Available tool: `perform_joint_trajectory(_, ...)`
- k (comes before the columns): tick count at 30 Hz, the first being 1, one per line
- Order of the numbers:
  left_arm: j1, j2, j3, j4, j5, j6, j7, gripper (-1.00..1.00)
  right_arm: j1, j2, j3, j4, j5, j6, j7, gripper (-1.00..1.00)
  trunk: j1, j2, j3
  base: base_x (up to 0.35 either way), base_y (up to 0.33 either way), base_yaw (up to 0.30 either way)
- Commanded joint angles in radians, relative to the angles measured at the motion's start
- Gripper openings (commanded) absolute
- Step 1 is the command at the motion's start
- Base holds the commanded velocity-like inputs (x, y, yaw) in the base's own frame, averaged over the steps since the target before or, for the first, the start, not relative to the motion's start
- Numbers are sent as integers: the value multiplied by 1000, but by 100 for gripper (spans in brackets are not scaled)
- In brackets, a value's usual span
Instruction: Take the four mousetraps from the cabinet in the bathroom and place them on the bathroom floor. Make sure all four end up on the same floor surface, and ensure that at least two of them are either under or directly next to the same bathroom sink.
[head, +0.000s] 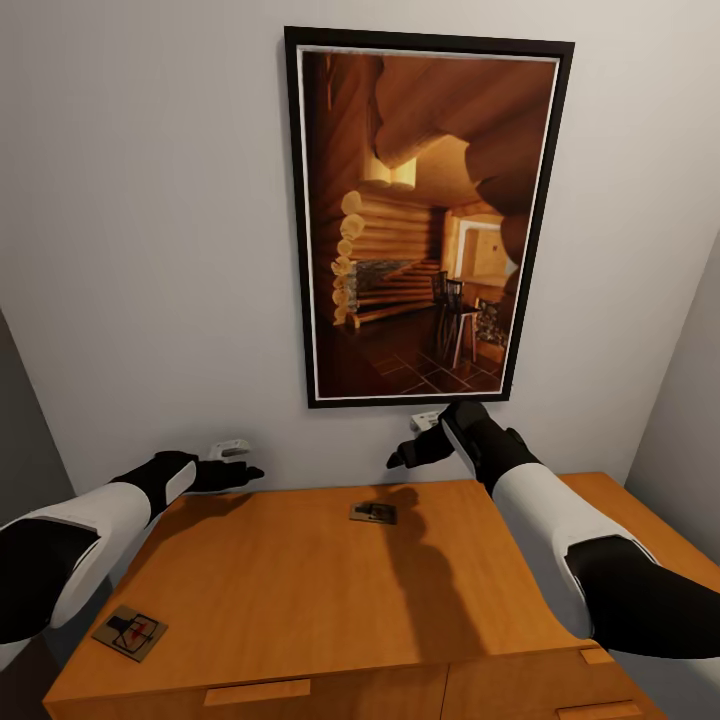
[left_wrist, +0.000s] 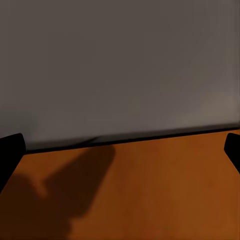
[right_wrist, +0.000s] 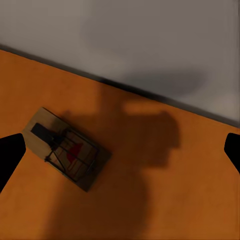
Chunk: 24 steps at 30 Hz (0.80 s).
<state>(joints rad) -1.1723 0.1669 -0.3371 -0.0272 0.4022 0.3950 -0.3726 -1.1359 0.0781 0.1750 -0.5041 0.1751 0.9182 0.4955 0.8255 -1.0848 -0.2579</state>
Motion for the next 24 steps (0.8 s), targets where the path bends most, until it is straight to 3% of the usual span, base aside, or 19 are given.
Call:
perform_joint_trajectory(1, -1, 1, -9, -2, 10, 6, -2, 100, -1, 0, 1, -1, 10, 2, 8, 100, 0, -1, -1, 0, 0, 0)
perform_joint_trajectory(24, 1, -33, -10, -8, 6, 8, -3, 100, 1, -6, 2, 5, 18, 1, 8, 100, 0, -1, -1, 0, 0, 0)
